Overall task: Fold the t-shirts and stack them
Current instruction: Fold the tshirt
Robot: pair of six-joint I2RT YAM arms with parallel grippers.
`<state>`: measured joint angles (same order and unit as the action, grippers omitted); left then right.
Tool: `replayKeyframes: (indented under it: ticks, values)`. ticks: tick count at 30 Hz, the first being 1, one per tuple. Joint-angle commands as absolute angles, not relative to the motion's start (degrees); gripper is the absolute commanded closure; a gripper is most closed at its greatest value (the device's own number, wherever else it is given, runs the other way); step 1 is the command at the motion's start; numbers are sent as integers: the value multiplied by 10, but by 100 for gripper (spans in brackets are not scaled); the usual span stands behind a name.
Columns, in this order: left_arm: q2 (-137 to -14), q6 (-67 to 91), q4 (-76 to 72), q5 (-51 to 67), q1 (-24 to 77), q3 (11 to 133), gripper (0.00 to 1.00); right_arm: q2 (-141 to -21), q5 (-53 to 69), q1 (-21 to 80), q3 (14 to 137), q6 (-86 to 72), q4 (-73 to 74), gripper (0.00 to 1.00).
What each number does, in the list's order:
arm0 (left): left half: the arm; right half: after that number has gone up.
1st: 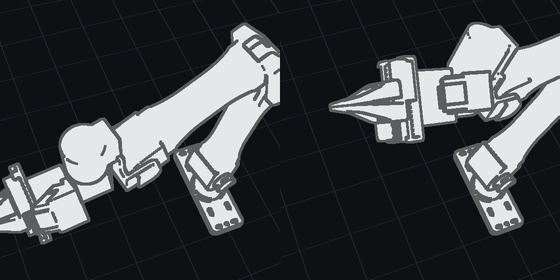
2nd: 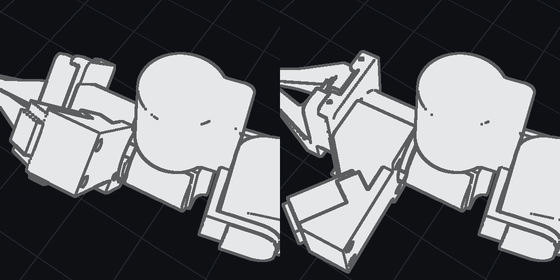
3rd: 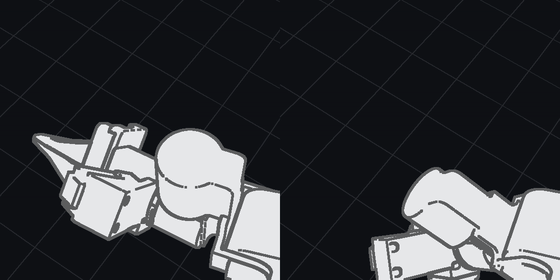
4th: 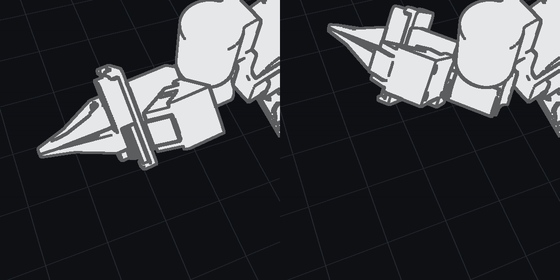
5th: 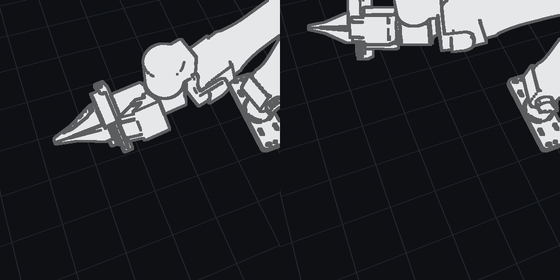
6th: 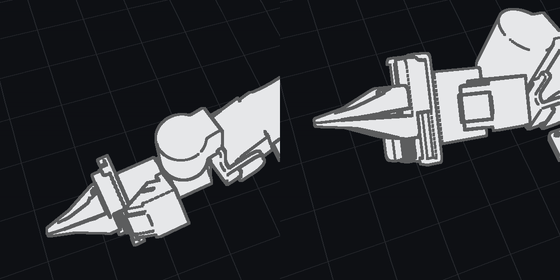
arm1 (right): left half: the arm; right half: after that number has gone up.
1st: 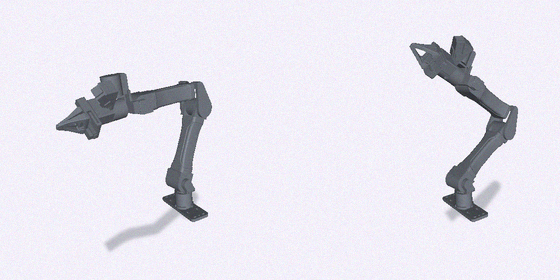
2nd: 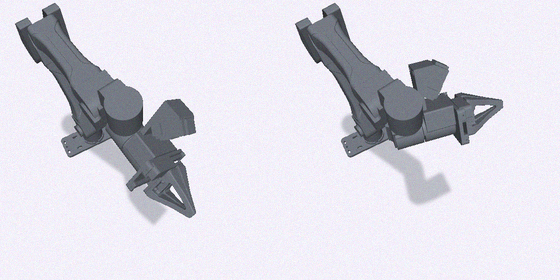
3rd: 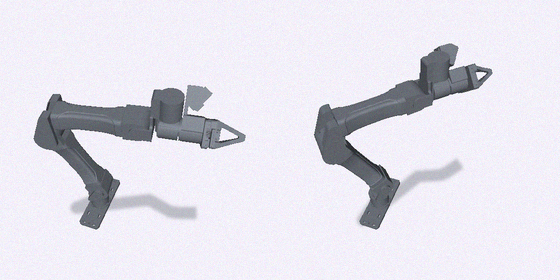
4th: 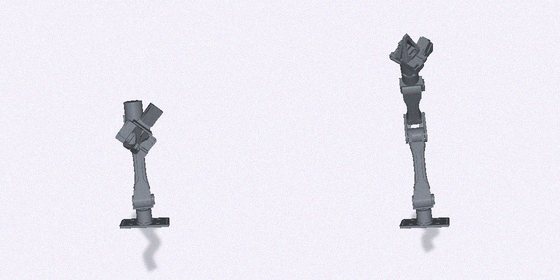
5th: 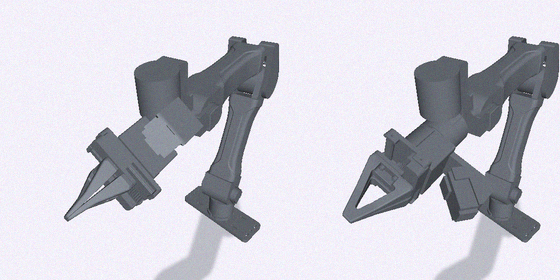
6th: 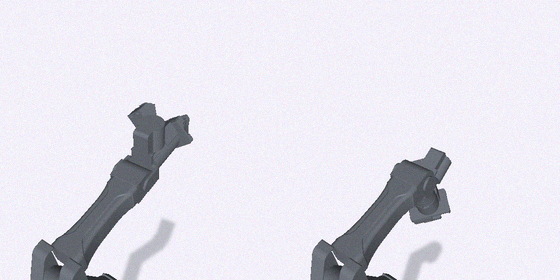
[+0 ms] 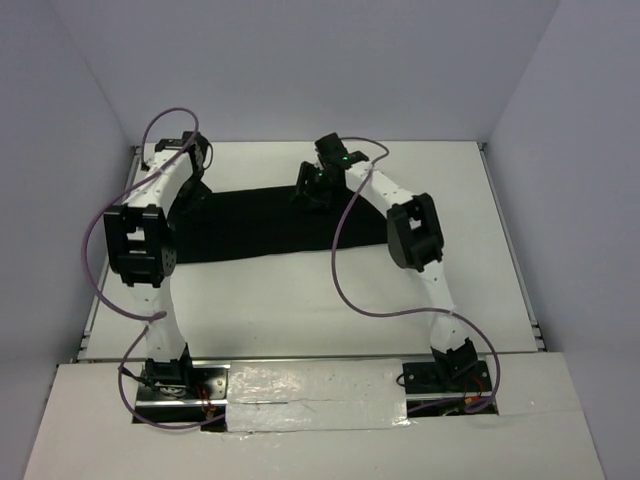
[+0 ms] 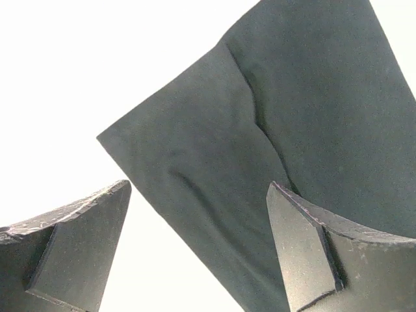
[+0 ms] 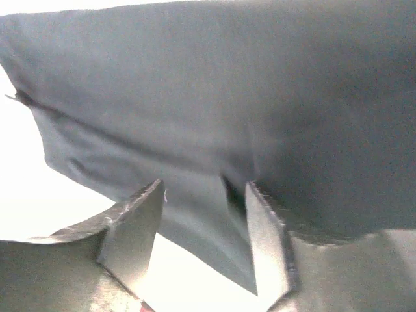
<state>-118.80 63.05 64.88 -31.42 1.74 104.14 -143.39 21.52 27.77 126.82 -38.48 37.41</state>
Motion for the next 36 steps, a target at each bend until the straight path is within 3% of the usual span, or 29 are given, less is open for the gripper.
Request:
replayKeyframes:
  ticks: [1, 6, 10, 14, 17, 20, 21, 23, 28, 33, 36]
  values:
    - [-1150, 648, 683, -358, -7, 1030, 1, -1244, 201, 244, 1196, -342, 334, 36]
    - [-1166, 628, 652, -306, -61, 957, 0, -1098, 51, 208, 1002, -343, 412, 32]
    - [-1195, 556, 578, -244, -64, 934, 1, -1027, 26, 180, 876, -361, 419, 31]
    - [-1205, 526, 543, -197, -59, 932, 3, -1032, 20, 154, 820, -353, 399, 31]
    - [-1207, 524, 546, -192, -53, 927, 11, -1062, 7, 143, 809, -351, 390, 31]
    - [-1204, 530, 544, -179, -47, 898, 41, -1138, 1, 134, 865, -354, 428, 32]
    - [-1202, 536, 547, -178, -44, 890, 56, -1156, 1, 132, 880, -363, 439, 33]
    - [-1194, 544, 548, -171, -31, 859, 66, -1198, 1, 129, 921, -375, 464, 34]
    - [-1158, 570, 548, -140, 17, 787, 67, -1286, -4, 126, 1039, -375, 486, 34]
    - [-1119, 595, 542, -77, 105, 734, 66, -1454, 46, 125, 1382, -289, 605, 34]
    - [-1113, 602, 533, -20, 195, 734, 63, -1479, 148, 124, 1413, -251, 559, 32]
